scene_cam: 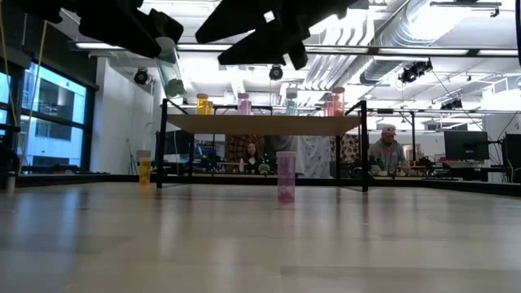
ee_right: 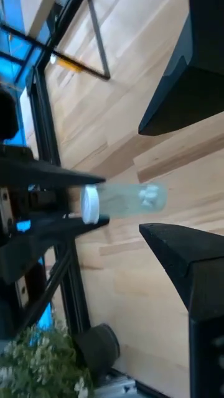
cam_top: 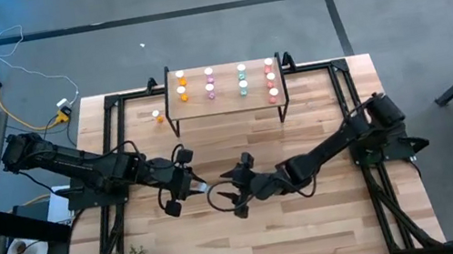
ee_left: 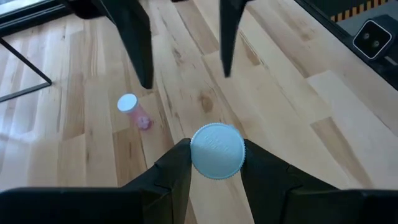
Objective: Pick and place medicine bottles onto shelf by color
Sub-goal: Put the green pill bottle on the shelf aligned with the other green pill bottles
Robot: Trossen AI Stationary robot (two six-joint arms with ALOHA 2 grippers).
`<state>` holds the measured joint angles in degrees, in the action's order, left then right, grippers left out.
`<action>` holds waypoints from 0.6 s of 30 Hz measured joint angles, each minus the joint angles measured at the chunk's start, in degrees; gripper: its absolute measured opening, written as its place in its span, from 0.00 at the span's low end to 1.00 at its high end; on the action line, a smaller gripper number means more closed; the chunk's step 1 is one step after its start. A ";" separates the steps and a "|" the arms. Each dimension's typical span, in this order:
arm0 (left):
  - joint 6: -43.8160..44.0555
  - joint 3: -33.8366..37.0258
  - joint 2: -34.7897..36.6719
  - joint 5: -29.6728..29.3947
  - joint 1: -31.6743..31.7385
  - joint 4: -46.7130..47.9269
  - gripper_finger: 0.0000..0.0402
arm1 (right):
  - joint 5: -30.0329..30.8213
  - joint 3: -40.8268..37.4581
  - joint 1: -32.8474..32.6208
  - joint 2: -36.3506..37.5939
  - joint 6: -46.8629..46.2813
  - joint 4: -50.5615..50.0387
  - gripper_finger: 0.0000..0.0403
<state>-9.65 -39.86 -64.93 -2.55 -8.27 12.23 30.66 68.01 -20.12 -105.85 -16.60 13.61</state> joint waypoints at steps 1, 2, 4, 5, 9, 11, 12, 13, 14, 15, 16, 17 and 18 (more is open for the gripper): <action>0.00 0.00 0.00 0.00 0.00 0.00 0.29 | -0.49 0.00 0.00 -0.38 0.22 0.86 0.58; 0.00 0.00 0.00 0.00 0.00 0.00 0.29 | -0.75 0.00 0.00 -0.66 0.64 1.42 0.58; 0.00 0.00 0.00 0.00 0.00 0.00 0.29 | -1.38 0.00 0.17 -1.19 1.80 2.86 0.58; 0.00 0.00 0.00 0.00 0.00 0.02 0.29 | -1.82 0.00 0.27 -1.48 2.23 3.58 0.58; 0.00 0.00 0.00 0.00 0.00 0.01 0.29 | -2.25 0.00 0.94 -1.91 3.58 4.92 0.58; 0.00 0.00 0.00 0.00 0.00 0.02 0.29 | -2.24 0.00 1.28 -1.91 3.58 5.06 0.58; 0.00 0.00 0.00 0.00 0.00 0.01 0.29 | -2.26 0.00 1.42 -1.91 3.60 5.02 0.58; 0.01 0.00 0.00 0.00 0.00 0.00 0.29 | -2.28 0.00 1.63 -1.91 3.60 5.06 0.58; 0.02 0.00 0.00 0.00 0.00 0.00 0.29 | -2.43 0.00 1.85 -1.91 3.47 5.14 0.58; 0.02 0.00 0.00 0.00 0.00 -0.05 0.29 | -2.91 0.00 2.10 -1.91 3.07 5.13 0.58; 0.32 0.00 0.00 0.00 0.00 -0.23 0.29 | -3.66 0.00 2.29 -2.09 2.50 5.40 0.58; 1.01 0.00 0.00 -0.04 0.00 -0.54 0.29 | -4.44 0.00 2.55 -2.23 2.23 5.76 0.58; 1.52 0.00 0.00 -0.07 0.00 -0.86 0.29 | -5.05 0.00 2.64 -2.27 2.12 5.89 0.58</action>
<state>-8.13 -39.86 -64.93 -2.61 -8.27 11.36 25.61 68.01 -17.48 -108.12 -14.48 19.51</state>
